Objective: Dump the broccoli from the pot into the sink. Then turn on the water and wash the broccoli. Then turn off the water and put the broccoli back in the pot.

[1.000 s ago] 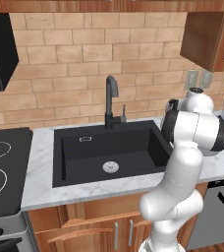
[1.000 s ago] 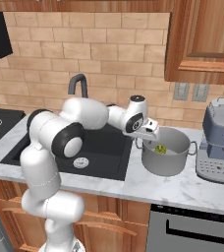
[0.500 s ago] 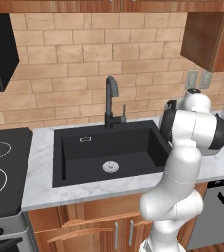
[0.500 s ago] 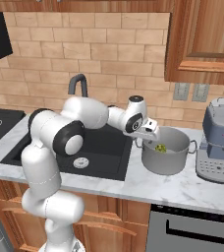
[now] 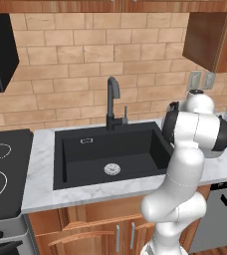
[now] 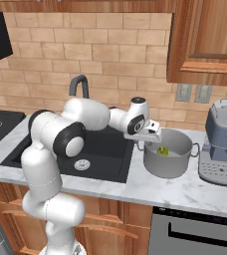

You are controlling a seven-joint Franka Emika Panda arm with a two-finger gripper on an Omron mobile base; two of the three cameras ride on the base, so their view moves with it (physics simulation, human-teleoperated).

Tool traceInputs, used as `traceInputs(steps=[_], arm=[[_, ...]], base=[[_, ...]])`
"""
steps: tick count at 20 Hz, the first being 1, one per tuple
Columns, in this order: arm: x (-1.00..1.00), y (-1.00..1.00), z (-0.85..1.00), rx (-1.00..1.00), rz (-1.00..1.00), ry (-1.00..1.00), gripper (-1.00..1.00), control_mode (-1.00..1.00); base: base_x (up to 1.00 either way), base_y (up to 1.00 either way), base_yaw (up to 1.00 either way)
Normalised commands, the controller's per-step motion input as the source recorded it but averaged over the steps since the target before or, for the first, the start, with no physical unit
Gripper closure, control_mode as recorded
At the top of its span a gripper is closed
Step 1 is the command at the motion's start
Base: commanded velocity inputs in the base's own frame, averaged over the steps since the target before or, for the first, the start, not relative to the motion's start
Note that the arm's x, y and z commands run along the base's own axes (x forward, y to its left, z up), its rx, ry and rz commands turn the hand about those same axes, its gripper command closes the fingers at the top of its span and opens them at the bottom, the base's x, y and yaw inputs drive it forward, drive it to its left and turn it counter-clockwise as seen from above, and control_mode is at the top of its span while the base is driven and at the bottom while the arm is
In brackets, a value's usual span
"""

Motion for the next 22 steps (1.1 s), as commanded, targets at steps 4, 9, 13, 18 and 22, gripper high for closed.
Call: traceInputs(steps=[4,9,13,18,22], arm=[[-0.46,0.21,-0.11,0.08,0.1,-0.01,1.0,-1.0],[-0.32,0.64,0.06,0.15,0.11,-0.02,1.0,-1.0],[-0.1,0.93,0.26,0.1,0.1,-0.08,1.0,-1.0],[0.0,1.0,0.41,0.05,0.08,-0.13,1.0,-1.0],[0.0,0.96,0.47,0.08,0.07,-0.13,1.0,-1.0]], base=[[0.0,0.0,0.0],[0.0,0.0,0.0],[0.0,0.0,0.0],[0.0,0.0,0.0],[0.0,0.0,0.0]])
